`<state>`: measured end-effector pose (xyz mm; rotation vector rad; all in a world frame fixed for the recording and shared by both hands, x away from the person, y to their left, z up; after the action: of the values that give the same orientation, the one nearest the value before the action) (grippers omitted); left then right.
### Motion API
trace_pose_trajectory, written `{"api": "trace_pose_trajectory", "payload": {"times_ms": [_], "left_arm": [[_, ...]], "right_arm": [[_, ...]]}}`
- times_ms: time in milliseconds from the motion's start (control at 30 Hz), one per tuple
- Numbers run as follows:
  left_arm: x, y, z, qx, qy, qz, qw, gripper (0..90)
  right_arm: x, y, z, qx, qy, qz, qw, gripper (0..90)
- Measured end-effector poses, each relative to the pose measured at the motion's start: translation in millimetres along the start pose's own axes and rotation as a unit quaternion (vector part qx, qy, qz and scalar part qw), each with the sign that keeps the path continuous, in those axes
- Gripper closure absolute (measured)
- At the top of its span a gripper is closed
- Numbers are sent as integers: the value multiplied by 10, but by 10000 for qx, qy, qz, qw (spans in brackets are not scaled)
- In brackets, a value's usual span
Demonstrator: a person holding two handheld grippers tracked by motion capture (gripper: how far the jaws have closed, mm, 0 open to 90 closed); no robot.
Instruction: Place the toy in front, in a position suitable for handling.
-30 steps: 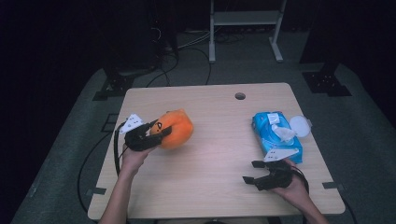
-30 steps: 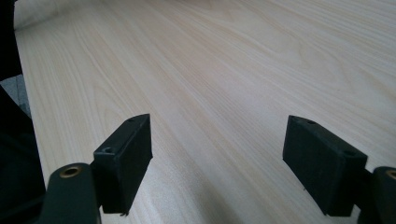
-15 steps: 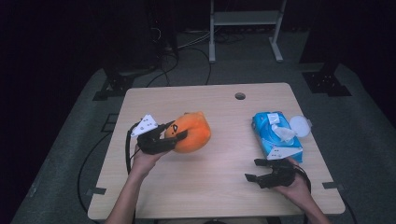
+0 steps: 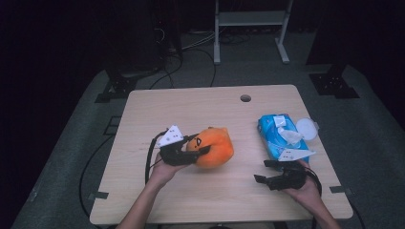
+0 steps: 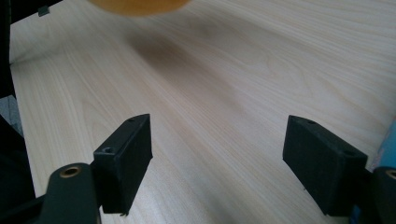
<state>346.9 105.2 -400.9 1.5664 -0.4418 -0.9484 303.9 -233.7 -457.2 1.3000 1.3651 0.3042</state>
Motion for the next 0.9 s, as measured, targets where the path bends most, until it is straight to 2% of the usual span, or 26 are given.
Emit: {"api": "trace_pose_trajectory", "payload": {"times_ms": [200, 567, 633, 733, 767, 833, 900], "left_arm": [[154, -97, 167, 122, -224, -128, 9996, 418], [330, -286, 355, 144, -545, -252, 9981, 404], [388, -372, 421, 235, -646, -525, 9963, 357], [385, -381, 439, 281, -711, -487, 9959, 258], [353, -343, 431, 375, -661, -502, 9958, 197], [304, -326, 399, 252, -661, -393, 9967, 154], [274, -336, 382, 351, -572, -457, 9967, 113]], "right_arm": [[-35, 1, 19, 8, -18, 45, 10000, 228], [-105, -1, 62, 73, -81, 142, 9998, 228], [-123, 5, 72, 86, -114, 185, 9997, 229], [-135, 8, 74, 104, -128, 212, 9996, 234], [-138, 8, 74, 98, -128, 221, 9996, 234], [-135, 7, 71, 84, -122, 206, 9997, 234], [-130, 11, 65, 71, -106, 200, 9997, 234]]}}
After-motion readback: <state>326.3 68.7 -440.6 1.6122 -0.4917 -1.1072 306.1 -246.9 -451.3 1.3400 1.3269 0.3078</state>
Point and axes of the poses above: each handheld gripper's, and its own axes: x roughly forward along the jaws, y roughly out of its top, z roughly to its right, the point moved 2 cm from there along x, roughly forward along the jaws, and after that the axes turned 10 degrees about y, right-handed, at the moved point
